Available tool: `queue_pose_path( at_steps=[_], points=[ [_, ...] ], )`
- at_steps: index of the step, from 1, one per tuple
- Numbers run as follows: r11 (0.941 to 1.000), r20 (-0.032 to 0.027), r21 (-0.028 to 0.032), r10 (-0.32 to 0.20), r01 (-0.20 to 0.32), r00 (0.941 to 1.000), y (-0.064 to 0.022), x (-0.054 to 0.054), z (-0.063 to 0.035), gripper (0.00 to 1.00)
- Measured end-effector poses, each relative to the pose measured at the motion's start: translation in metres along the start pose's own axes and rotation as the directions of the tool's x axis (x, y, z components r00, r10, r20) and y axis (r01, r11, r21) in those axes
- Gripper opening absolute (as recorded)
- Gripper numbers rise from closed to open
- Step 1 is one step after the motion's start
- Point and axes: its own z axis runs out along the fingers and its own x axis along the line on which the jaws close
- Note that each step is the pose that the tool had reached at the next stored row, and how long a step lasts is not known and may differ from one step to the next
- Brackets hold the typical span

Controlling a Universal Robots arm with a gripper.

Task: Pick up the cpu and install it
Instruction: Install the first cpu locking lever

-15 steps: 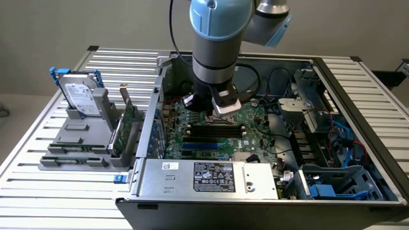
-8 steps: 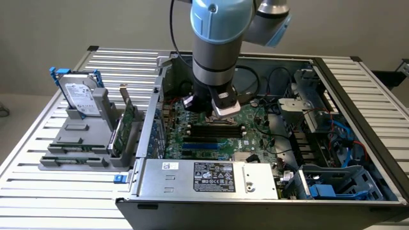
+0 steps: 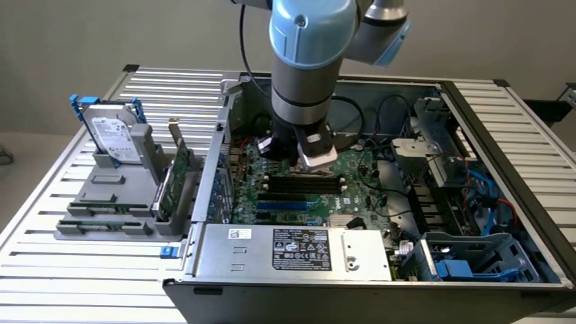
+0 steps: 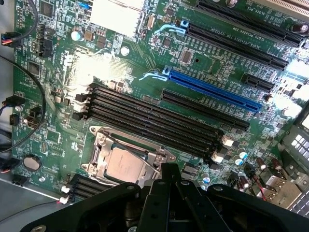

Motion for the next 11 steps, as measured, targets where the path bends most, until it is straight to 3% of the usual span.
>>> queue_pose_path(
  at_steps=[11],
  points=[
    [0.9999, 0.0160, 0.0080, 0.013, -0.013, 0.9998, 0.0029, -0.0010, 0.0096, 0.11]
  ],
)
